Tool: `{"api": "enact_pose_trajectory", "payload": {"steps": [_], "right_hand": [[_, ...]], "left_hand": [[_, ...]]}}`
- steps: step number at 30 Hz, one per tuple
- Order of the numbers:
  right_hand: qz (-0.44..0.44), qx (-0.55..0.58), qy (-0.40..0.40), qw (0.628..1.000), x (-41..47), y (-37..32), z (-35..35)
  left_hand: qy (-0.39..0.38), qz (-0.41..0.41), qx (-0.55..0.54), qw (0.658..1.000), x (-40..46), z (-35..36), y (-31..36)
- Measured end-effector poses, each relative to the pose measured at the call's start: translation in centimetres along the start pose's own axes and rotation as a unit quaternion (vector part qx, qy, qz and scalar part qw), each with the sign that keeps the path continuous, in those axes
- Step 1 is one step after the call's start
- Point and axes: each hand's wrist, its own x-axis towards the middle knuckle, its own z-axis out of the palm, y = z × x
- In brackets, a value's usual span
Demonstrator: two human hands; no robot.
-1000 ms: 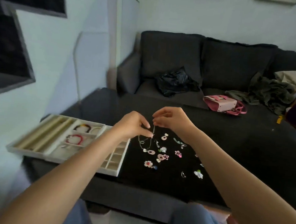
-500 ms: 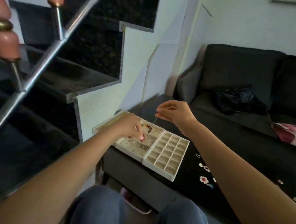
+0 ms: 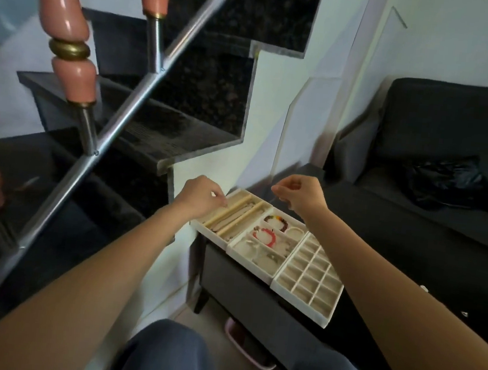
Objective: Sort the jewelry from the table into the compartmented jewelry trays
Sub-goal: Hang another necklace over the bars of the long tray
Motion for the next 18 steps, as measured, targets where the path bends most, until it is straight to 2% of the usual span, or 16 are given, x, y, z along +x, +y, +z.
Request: {"api": "enact_pose_trajectory", "payload": {"steps": [5, 9, 11, 15, 18], "right_hand": [[0.031, 0.042, -0.012, 0.999, 1.9, 1.4, 3.0], [0.075, 0.075, -0.029, 0.994, 4.3, 2.5, 5.5], [0.099, 0.089, -0.040, 0.990, 5.7, 3.1, 6.8], [0.114, 0.056, -0.084, 0.988, 8.2, 4.8, 10.1], [0.113, 0.011, -0.116, 0.987, 9.7, 6.6, 12.7]], "left_hand": [[0.059, -0.011, -0.116, 0.991, 1.7, -0.4, 0.1], [0.075, -0.065, -0.256, 0.962, 3.5, -0.3, -0.6], [0.094, -0.072, -0.281, 0.952, 4.3, -0.1, -1.2], [0.135, -0.032, -0.142, 0.980, 6.0, 0.6, -3.0], [0.151, 0.005, -0.064, 0.986, 7.1, 1.3, -4.4]]}}
